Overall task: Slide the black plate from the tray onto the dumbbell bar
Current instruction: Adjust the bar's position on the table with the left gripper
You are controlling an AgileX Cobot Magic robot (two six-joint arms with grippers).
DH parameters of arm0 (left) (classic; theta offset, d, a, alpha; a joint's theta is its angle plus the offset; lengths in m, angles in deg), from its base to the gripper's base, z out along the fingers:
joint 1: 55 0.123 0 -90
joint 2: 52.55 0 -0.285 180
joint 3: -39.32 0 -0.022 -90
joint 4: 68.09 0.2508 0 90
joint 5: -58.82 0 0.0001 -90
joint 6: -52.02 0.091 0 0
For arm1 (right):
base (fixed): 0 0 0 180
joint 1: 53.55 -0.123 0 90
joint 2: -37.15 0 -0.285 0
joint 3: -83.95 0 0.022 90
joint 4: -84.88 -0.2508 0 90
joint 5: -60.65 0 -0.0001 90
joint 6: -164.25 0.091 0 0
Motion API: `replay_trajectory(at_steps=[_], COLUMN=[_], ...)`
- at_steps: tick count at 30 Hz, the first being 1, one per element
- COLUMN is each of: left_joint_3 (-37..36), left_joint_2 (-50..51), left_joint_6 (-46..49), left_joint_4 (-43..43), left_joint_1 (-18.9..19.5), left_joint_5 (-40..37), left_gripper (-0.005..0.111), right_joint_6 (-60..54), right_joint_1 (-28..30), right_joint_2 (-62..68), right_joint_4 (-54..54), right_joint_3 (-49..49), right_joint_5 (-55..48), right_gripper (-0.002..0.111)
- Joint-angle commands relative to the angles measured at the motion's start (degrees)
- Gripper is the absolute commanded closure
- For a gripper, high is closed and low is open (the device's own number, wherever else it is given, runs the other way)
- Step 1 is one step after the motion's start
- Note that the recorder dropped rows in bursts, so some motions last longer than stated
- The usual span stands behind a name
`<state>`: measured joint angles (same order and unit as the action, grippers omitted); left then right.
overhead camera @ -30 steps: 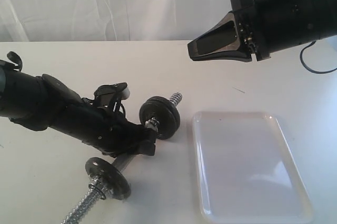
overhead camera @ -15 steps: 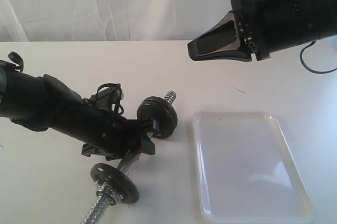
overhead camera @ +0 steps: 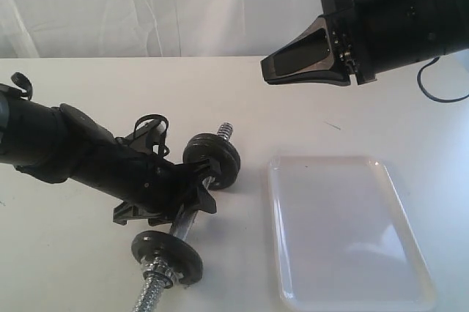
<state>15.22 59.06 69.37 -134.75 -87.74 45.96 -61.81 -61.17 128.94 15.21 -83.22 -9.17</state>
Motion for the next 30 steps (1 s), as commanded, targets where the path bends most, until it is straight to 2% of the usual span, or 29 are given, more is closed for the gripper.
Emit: replay_trajectory(at_steps=[1, 17, 23, 30], left_joint_3=[0.21, 0.21, 0.21, 0.21], left_joint_2=[-0.25, -0.25, -0.25, -0.25], left_joint_6=[-1.07, -0.75, -0.66, -0.52], left_joint_4=[-6.09, -7.42, -6.8, -5.83], left_joint_1=[0.01, 0.01, 0.01, 0.01], left_joint_5=[2.06, 1.11, 0.72, 0.76], left_gripper=[0.061, 0.06, 0.043, 0.042], right_joint_6=[-0.07, -0.07, -0.07, 0.05], right_joint_1=[0.32, 0.32, 0.32, 0.32], right_joint_2=[-0.6, -0.6, -0.6, -0.6], right_joint_4=[-0.79, -0.79, -0.79, -0.92], right_joint_3=[-0.15, -0.15, -0.15, -0.15], right_joint_5=[-0.14, -0.14, -0.14, -0.14], right_gripper=[0.108, 0.108, 0.108, 0.108])
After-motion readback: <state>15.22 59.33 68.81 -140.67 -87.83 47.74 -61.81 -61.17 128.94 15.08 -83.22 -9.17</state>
